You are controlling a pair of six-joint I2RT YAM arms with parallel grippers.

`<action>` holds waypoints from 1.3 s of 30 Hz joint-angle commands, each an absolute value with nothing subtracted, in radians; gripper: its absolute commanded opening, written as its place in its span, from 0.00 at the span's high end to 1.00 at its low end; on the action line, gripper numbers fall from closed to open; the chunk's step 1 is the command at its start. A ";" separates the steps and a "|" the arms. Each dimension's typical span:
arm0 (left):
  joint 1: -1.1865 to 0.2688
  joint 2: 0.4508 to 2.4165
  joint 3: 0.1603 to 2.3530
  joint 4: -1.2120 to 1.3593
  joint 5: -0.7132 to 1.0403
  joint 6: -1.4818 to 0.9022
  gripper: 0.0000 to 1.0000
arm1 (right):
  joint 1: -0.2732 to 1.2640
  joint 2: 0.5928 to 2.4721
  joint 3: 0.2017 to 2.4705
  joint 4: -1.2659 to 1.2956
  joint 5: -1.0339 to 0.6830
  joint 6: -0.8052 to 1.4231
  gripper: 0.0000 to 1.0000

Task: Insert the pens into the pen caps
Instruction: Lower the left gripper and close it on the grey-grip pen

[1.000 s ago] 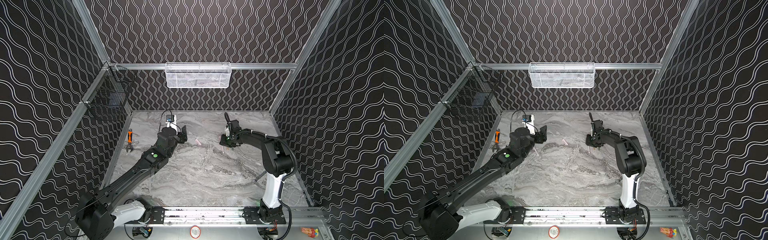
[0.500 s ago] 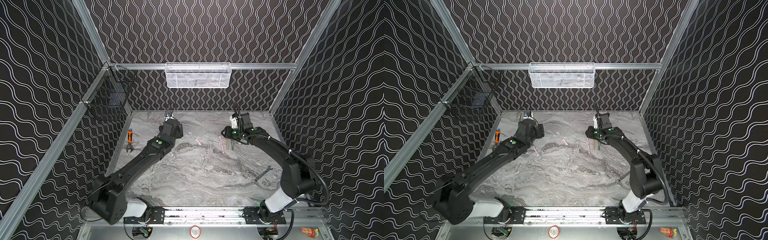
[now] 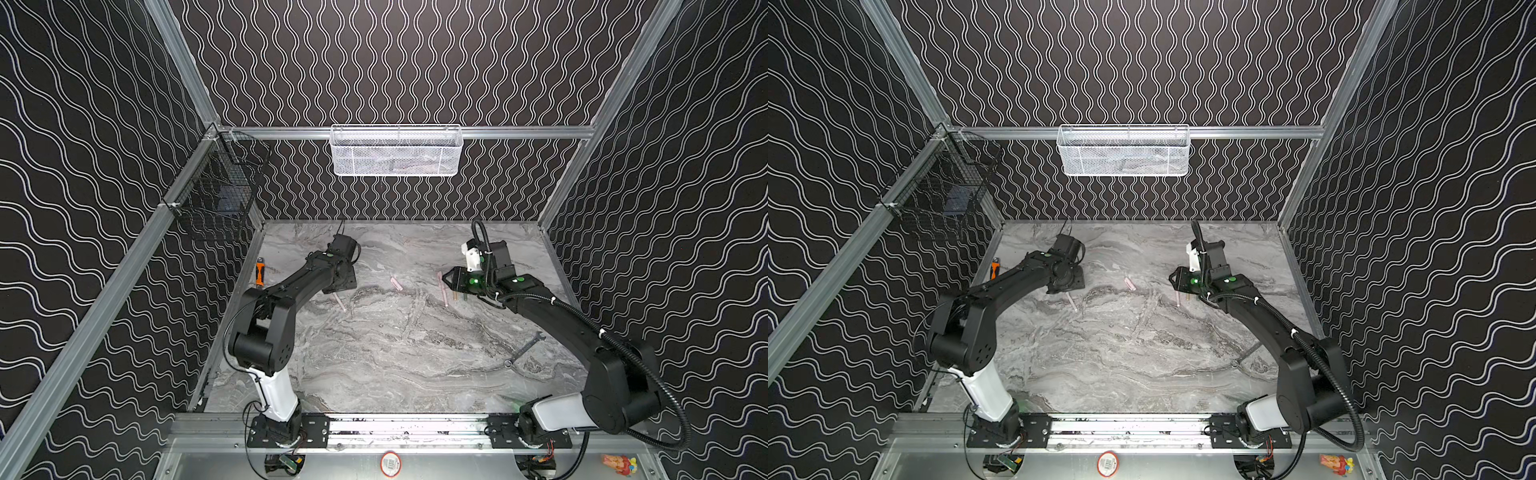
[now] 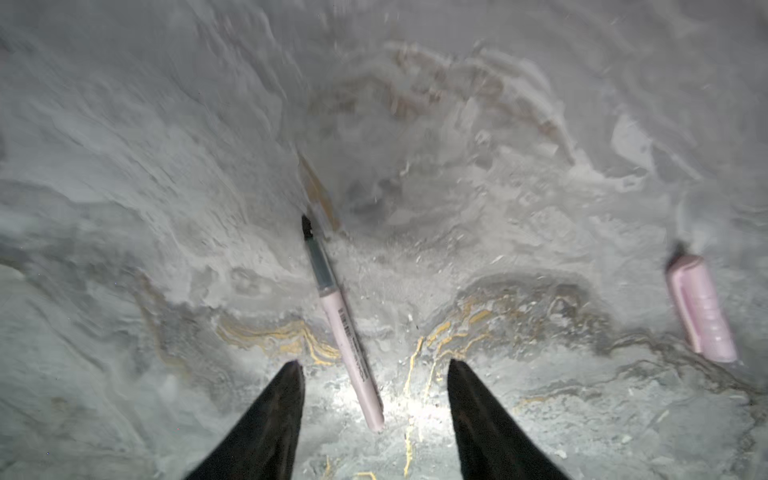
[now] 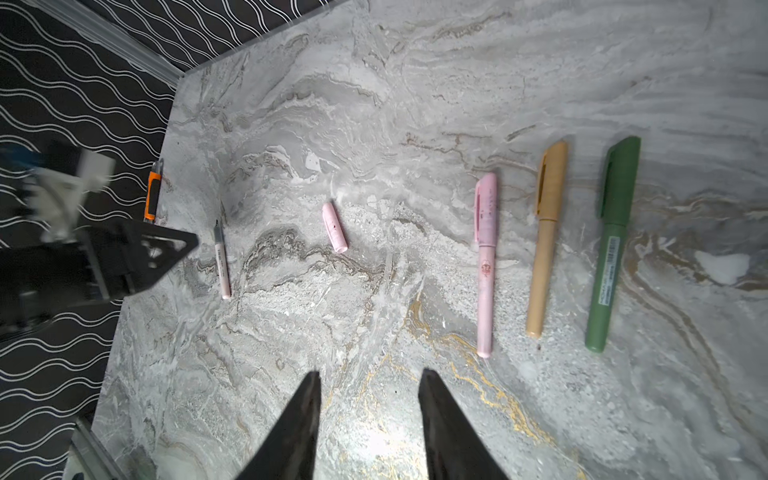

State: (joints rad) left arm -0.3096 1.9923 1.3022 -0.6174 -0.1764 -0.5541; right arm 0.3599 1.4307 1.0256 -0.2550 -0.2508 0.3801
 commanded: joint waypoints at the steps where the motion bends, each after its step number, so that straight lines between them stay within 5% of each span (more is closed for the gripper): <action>1: -0.288 2.022 1.291 -0.645 -0.105 -0.614 0.47 | 0.360 1.415 1.012 -0.205 -0.257 0.364 0.58; 39: -0.278 2.060 1.215 -0.603 -0.233 -0.482 0.96 | 0.365 1.382 0.982 -0.167 -0.311 0.386 0.59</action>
